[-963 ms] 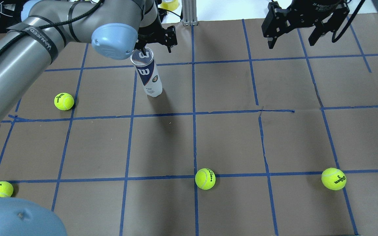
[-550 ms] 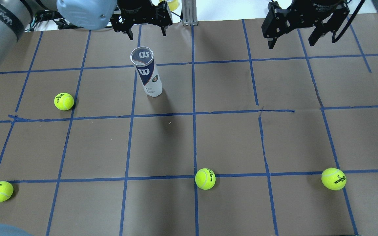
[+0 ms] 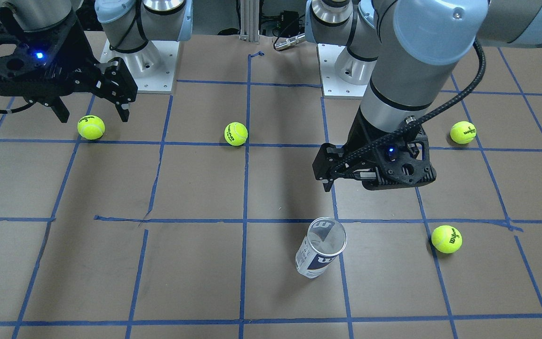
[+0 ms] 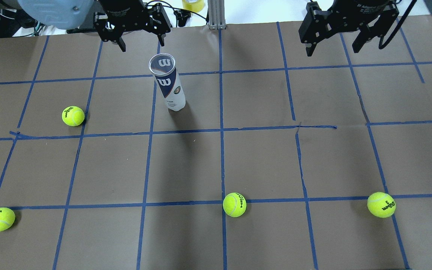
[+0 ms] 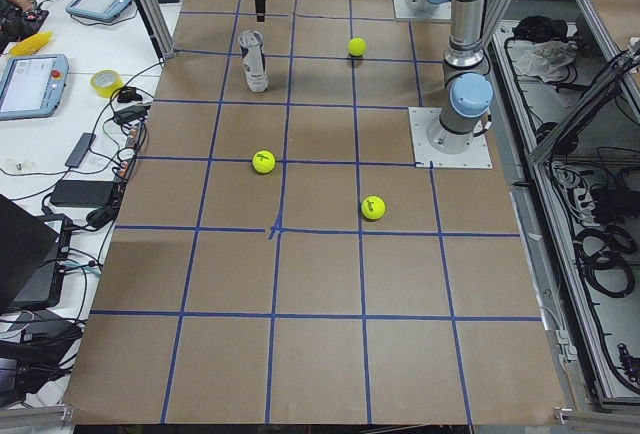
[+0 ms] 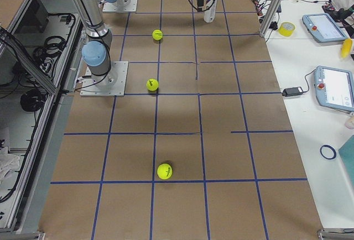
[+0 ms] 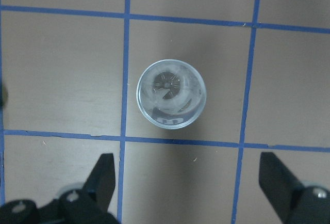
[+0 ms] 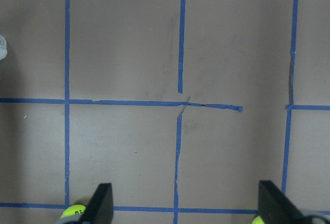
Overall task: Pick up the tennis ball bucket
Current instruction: 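Open the left gripper and lift it away from the can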
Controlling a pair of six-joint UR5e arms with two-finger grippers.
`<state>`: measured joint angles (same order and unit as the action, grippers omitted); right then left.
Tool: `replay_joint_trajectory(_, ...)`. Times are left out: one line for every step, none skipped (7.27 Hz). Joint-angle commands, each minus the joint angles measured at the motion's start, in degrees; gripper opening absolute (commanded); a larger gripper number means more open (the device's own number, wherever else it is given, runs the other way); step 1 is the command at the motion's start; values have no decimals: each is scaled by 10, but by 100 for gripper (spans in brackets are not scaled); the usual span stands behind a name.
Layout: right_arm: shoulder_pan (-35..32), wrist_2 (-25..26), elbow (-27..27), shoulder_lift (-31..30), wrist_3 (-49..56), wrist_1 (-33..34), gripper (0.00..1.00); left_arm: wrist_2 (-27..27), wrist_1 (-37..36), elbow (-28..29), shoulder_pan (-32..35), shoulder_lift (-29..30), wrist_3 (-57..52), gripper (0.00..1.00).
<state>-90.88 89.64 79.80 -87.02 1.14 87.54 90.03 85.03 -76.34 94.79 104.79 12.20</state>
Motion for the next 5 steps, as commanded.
replay_joint_trajectory(0,0,0,0,0,0,100,0,6,-35,-15,-30,-1,100)
replay_joint_trajectory(0,-1,0,0,0,0,100,0,8,-44,-19,-41,0,100)
replay_joint_trajectory(0,0,0,0,0,0,100,0,23,-49,-18,-55,0,100)
replay_joint_trajectory(1,1,0,0,1,0,100,-1,25,-50,-20,-61,-1,100)
replay_joint_trajectory(0,-1,0,0,0,0,100,0,26,-55,-20,-67,-1,100)
